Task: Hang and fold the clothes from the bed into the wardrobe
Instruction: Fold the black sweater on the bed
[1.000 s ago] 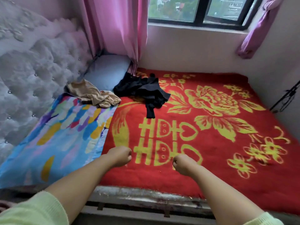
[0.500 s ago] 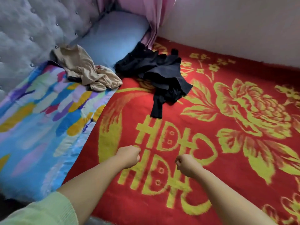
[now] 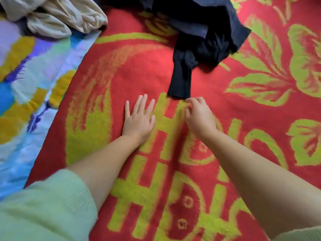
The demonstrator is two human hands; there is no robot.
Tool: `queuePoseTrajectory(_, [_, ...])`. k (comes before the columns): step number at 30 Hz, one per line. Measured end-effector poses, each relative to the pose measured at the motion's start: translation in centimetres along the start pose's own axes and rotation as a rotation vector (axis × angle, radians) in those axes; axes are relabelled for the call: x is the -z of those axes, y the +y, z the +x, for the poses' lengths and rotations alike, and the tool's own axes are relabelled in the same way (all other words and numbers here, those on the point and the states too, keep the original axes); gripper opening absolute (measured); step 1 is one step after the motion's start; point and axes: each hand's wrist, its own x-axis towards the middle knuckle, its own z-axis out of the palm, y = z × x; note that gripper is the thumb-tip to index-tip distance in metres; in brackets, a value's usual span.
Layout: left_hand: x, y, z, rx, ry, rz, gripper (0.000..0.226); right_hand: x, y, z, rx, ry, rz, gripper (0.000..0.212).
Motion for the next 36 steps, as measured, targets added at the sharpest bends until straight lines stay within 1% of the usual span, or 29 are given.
queuePoseTrajectory(3, [-1.5,-0.1,0.2,-0.022,0.131,-0.02,0.059,-0.3,-1.2,4.4,0.004,0.062,0.027,0.053])
queuePoseTrajectory(5, [-1.8,-0.1,0.7,-0.03,0.16,-0.013,0.059,-0.6,-2.0,7.3,-0.071,0.078,0.026,0.063])
queuePoseTrajectory(6, [-2.0,-0.3,0.9,-0.03,0.159,-0.008,0.06,-0.9,-2.5,8.6,-0.119,0.074,0.039,0.06])
queuePoseTrajectory(7, [-2.0,-0.5,1.0,-0.034,0.158,-0.002,0.06,-1.2,-2.9,9.1,-0.141,0.071,0.045,0.05])
queuePoseTrajectory(9, [-2.2,-0.6,0.9,-0.045,0.162,0.009,0.06,-2.0,-3.2,8.9,-0.068,0.074,-0.006,0.029])
queuePoseTrajectory(10, [-2.2,-0.7,0.9,-0.047,0.161,0.015,0.06,-2.3,-3.1,8.3,-0.01,0.068,-0.056,0.026])
queuePoseTrajectory(13, [-2.2,-0.7,0.8,-0.044,0.17,0.032,0.06,-2.0,-1.7,5.9,0.139,0.007,-0.222,0.034])
queuePoseTrajectory(17, [-2.3,-0.8,1.3,-0.034,0.156,0.024,0.06,-0.1,0.1,3.2,0.22,-0.125,-0.402,0.044])
queuePoseTrajectory(20, [-1.9,-0.7,1.5,-0.018,0.102,-0.014,0.063,0.2,0.1,-0.2,0.29,-0.226,-0.398,0.042])
queuePoseTrajectory(22, [-1.0,-0.8,1.7,0.017,0.061,-0.096,0.066,-0.2,-0.5,-3.5,0.332,-0.302,-0.375,0.039])
queuePoseTrajectory(24, [0.0,-0.1,1.9,0.074,0.004,-0.255,0.061,-1.4,-1.0,-7.1,0.373,-0.391,-0.333,0.04])
queuePoseTrajectory(26, [1.8,1.4,1.0,0.118,-0.081,-0.563,0.055,-1.9,-1.9,-10.7,0.405,-0.449,-0.267,0.042])
queuePoseTrajectory(28, [4.1,3.4,-0.8,0.249,-0.268,-0.956,0.038,-2.1,-2.9,-13.1,0.447,-0.483,-0.209,0.042])
queuePoseTrajectory(29, [4.8,4.2,-1.7,0.317,-0.316,-1.064,0.028,-2.0,-3.3,-13.8,0.469,-0.478,-0.186,0.04])
queuePoseTrajectory(30, [5.8,4.8,-2.9,0.358,-0.311,-1.078,0.023,-1.4,-3.8,-14.8,0.48,-0.461,-0.153,0.037])
queuePoseTrajectory(32, [7.7,5.4,-4.5,0.429,-0.253,-1.064,0.026,0.0,-4.2,-16.2,0.476,-0.416,-0.07,0.033])
queuePoseTrajectory(33, [9.2,5.6,-5.6,0.436,-0.227,-1.069,0.027,1.2,-4.4,-17.2,0.457,-0.399,-0.019,0.034])
queuePoseTrajectory(34, [10.9,5.8,-6.4,0.412,-0.208,-1.067,0.027,2.5,-4.5,-17.6,0.406,-0.401,0.032,0.037])
queuePoseTrajectory(36, [14.5,6.3,-8.1,0.307,-0.182,-1.065,0.021,5.3,-4.4,-17.9,0.214,-0.459,0.173,0.043])
